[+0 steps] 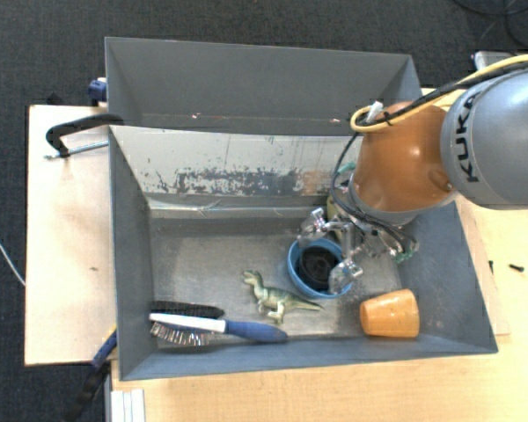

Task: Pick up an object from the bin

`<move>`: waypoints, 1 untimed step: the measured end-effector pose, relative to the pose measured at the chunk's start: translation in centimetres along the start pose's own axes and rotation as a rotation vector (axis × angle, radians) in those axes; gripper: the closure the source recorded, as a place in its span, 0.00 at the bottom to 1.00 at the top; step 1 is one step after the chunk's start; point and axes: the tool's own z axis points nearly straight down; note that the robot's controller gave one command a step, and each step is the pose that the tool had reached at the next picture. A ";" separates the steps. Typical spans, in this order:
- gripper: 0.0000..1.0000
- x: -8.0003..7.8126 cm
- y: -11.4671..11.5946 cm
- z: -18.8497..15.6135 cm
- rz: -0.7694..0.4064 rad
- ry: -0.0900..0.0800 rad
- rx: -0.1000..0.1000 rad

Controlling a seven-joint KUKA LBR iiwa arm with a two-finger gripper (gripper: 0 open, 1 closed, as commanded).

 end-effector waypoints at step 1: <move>1.00 0.1 0.1 0.3 0.000 0.006 -0.003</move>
Offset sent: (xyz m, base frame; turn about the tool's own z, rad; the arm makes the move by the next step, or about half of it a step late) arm 0.0000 0.0000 0.0000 0.0000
